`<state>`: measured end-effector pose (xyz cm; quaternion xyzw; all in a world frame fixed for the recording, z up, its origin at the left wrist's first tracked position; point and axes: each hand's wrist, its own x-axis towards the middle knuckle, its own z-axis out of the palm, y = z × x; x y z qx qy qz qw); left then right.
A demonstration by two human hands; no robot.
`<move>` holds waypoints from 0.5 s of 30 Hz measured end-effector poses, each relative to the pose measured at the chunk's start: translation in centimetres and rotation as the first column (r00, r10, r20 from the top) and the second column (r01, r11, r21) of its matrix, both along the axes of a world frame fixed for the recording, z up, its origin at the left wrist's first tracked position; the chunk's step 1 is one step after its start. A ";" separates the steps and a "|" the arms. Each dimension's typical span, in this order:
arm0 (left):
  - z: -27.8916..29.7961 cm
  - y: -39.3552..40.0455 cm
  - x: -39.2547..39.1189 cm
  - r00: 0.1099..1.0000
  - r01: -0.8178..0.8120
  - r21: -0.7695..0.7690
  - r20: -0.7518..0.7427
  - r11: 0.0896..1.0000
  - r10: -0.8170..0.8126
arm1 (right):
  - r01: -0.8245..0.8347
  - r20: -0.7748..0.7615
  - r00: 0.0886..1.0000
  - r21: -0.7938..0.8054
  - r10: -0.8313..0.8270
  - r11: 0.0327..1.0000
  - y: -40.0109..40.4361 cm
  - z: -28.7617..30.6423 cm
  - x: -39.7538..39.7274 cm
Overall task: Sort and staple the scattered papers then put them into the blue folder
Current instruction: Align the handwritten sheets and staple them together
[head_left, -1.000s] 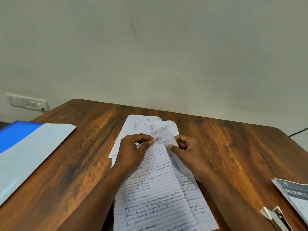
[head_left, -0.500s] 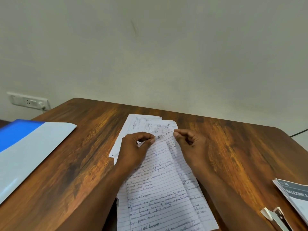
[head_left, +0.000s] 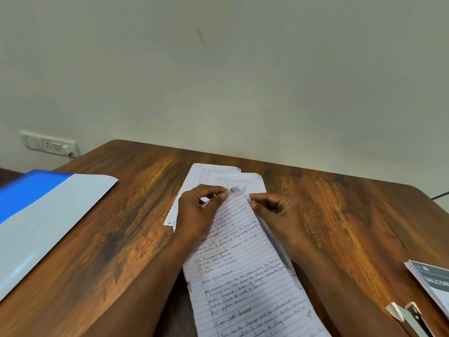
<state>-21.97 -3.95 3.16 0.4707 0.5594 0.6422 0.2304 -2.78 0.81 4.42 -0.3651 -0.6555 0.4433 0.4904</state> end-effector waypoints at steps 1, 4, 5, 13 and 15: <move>0.0 0.0 0.0 1.000 0.000 -0.001 0.002 1.000 0.000 | -0.022 -0.005 1.000 0.001 0.022 1.000 0.0 0.0 0.0; -0.1 0.1 0.1 0.999 0.006 -0.020 0.034 1.000 -0.005 | -0.058 -0.004 0.998 0.012 0.058 0.998 0.0 0.1 -0.1; -0.1 0.1 0.1 0.999 0.014 -0.030 0.052 0.999 -0.013 | -0.067 0.002 0.998 0.012 0.067 0.998 0.0 0.2 -0.1; 0.0 -0.1 0.2 0.994 0.075 0.025 0.081 0.997 -0.077 | -0.120 0.049 0.992 0.008 0.119 0.993 -0.2 0.6 0.0; -0.1 -0.1 0.3 0.993 0.079 0.026 0.085 0.997 -0.081 | -0.126 0.053 0.991 0.005 0.125 0.992 -0.3 0.7 0.0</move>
